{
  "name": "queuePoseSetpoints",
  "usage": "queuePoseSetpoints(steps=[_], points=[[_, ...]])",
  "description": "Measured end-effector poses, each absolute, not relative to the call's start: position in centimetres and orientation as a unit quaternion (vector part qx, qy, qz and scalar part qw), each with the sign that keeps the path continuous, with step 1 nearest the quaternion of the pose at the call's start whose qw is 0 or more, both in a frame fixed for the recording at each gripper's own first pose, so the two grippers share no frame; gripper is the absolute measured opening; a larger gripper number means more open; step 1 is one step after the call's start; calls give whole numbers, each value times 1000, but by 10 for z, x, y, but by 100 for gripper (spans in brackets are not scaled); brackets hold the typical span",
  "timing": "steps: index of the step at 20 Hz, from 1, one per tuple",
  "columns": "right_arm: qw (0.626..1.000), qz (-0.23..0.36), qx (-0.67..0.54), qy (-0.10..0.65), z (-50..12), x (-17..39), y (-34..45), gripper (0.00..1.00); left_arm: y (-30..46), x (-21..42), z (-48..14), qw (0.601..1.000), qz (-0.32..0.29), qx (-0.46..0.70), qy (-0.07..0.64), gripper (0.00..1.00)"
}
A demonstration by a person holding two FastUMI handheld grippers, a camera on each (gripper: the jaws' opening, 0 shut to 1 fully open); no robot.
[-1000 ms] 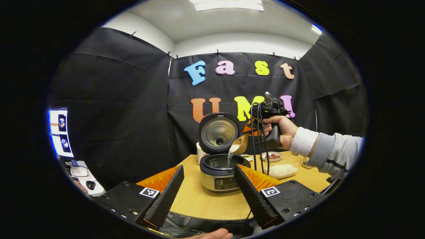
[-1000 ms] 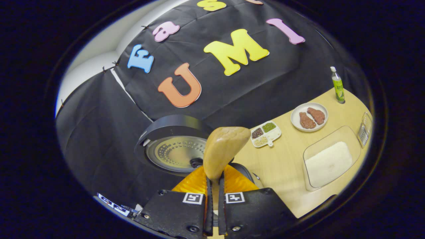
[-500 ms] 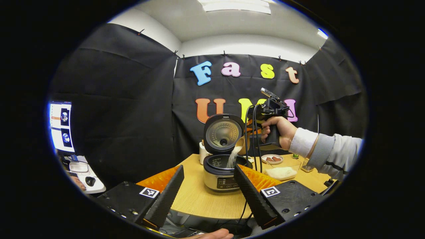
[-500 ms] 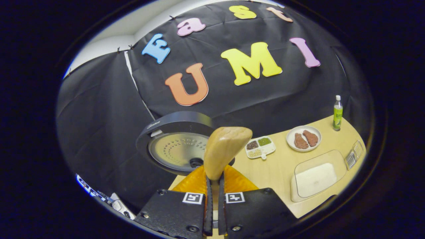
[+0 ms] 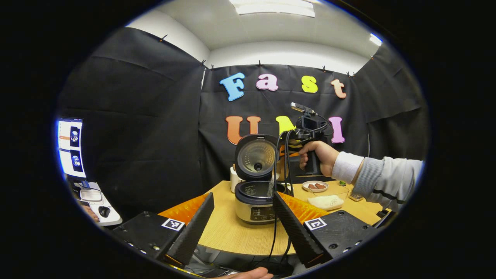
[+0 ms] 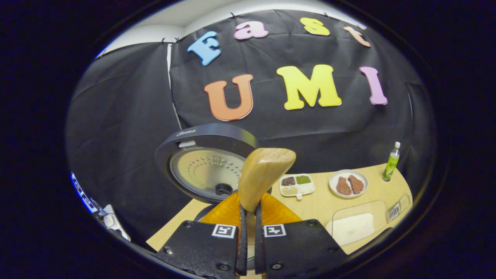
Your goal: Close the left gripper, press the button to open the rice cooker; take a wooden spoon from the chopstick holder with the right hand, scoop a spoonful of rice and pour it into the rice cooker, then put the wooden spoon back into the chopstick holder.
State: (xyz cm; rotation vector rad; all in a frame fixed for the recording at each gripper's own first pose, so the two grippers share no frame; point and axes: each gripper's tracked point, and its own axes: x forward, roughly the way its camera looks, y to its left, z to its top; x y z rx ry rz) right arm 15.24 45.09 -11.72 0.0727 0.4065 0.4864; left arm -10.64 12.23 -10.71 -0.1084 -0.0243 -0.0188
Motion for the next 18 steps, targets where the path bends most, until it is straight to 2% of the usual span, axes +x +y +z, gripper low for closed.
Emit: queuePoseSetpoints(steps=[8, 12, 18], points=[[955, 255, -59, 139, -119, 140, 466, 13, 116, -101, -121, 998, -18, -54, -4, 96], [955, 249, -139, 80, -110, 135, 468, 14, 115, -102, -125, 998, -17, -56, 1, 97], [939, 248, -239, 14, -108, 121, 481, 14, 112, -99, -132, 998, -15, -59, 5, 96]])
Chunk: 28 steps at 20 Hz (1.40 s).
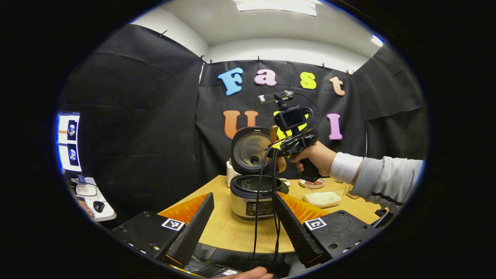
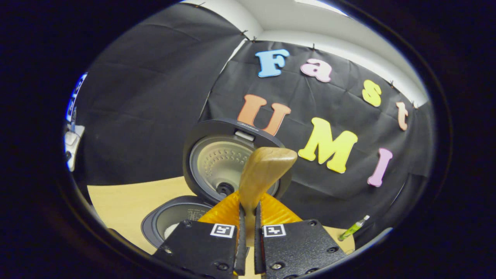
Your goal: Close the left gripper, press the button to open the rice cooker; take a wooden spoon from the chopstick holder with the right hand, scoop a spoonful of rice and pour it into the rice cooker, then put the wooden spoon back into the chopstick holder.
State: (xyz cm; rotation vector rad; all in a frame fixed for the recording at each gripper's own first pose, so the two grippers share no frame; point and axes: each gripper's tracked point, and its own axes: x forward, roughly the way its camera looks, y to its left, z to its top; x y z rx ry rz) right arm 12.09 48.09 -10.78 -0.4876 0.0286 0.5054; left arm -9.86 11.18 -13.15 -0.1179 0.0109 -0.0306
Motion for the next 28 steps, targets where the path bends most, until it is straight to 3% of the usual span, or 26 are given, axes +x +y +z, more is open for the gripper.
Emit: queuePoseSetpoints(steps=[4, 11, 28], points=[[935, 233, -267, -3, -109, 120, 474, 14, 107, -97, -132, 999, -22, -49, 8, 96], [957, 199, -207, 23, -99, 145, 425, 14, 92, -93, -134, 998, -23, -51, 15, 96], [985, 95, -136, 57, -73, 209, 197, 14, 48, -89, -100, 998, -38, -55, -12, 96]])
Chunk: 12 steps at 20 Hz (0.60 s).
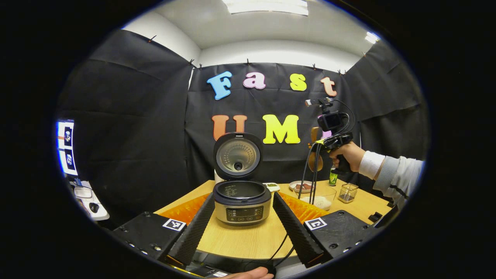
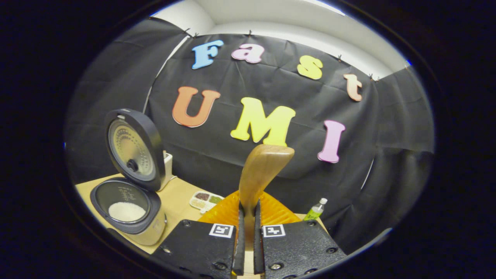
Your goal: Close the left gripper, press the button to open the rice cooker; take a wooden spoon from the chopstick holder with the right hand, scoop a spoonful of rice and pour it into the rice cooker, then put the wooden spoon back into the chopstick holder.
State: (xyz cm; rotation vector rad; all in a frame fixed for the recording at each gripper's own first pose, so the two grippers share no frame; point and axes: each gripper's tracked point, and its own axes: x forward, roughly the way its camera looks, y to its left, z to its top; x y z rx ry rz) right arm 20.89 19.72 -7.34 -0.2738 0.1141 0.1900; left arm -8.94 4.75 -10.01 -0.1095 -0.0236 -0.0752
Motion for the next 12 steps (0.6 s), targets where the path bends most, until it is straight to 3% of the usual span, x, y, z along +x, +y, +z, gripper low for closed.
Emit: queuePoseSetpoints(steps=[12], points=[[993, 41, -61, 89, -84, 235, 33, 14, 22, -101, -77, 999, -33, -31, -10, 96]])
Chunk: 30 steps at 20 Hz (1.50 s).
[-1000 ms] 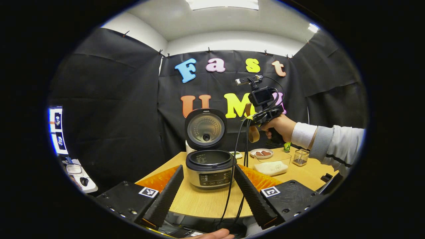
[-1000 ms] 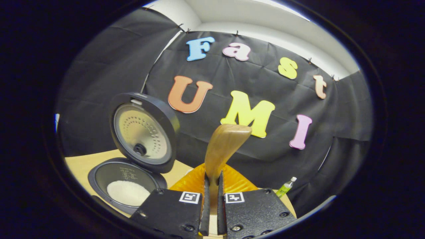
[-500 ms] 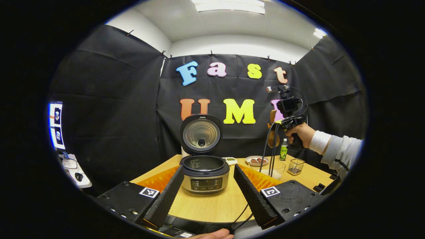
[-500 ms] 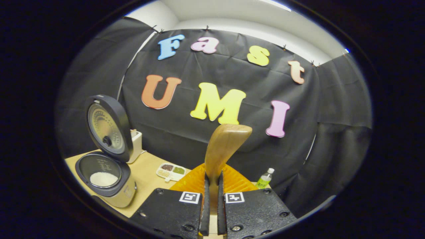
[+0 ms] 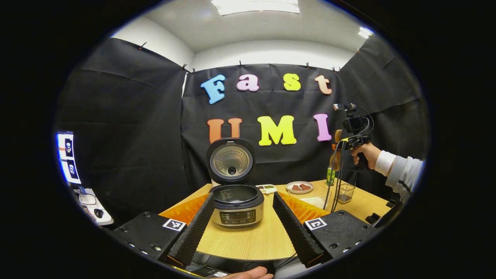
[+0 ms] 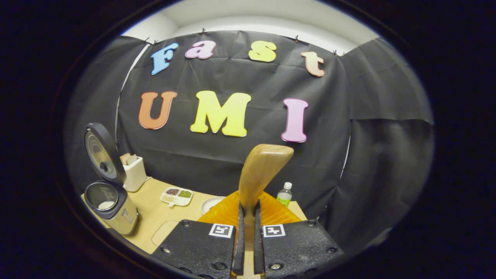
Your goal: Close the left gripper, press the button to open the rice cooker; take a wooden spoon from the chopstick holder with the right hand, scoop a spoonful of rice and pour it into the rice cooker, then put the wooden spoon back into the chopstick holder.
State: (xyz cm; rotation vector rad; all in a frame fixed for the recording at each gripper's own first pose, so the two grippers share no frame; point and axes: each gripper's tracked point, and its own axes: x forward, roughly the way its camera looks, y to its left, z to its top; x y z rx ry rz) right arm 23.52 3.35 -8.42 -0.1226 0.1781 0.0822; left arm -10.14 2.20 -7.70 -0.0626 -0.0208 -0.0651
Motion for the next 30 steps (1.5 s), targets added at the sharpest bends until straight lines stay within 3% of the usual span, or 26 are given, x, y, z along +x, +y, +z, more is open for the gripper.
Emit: queuePoseSetpoints(steps=[12, 20, 21, 22, 23, 28, 30], points=[[985, 0, 14, 173, -200, 264, -62, 16, -17, -108, -64, 997, -60, -25, -31, 96], [983, 15, 23, 180, -214, 264, -65, 21, -26, -110, -70, 997, -72, -23, -25, 96], [983, 17, 26, 180, -212, 264, -63, 31, -27, -110, -71, 997, -72, -22, -22, 96], [982, 26, 28, 186, -216, 264, -58, 28, -27, -108, -72, 997, -72, -20, -21, 96], [981, 28, 31, 191, -221, 264, -55, 36, -26, -108, -73, 997, -73, -19, -20, 96], [985, -12, 2, 171, -209, 269, -78, 47, -28, -106, -76, 997, -74, -19, -18, 96], [987, -20, -20, 159, -202, 268, -84, 60, -28, -104, -75, 997, -74, -19, -18, 96]])
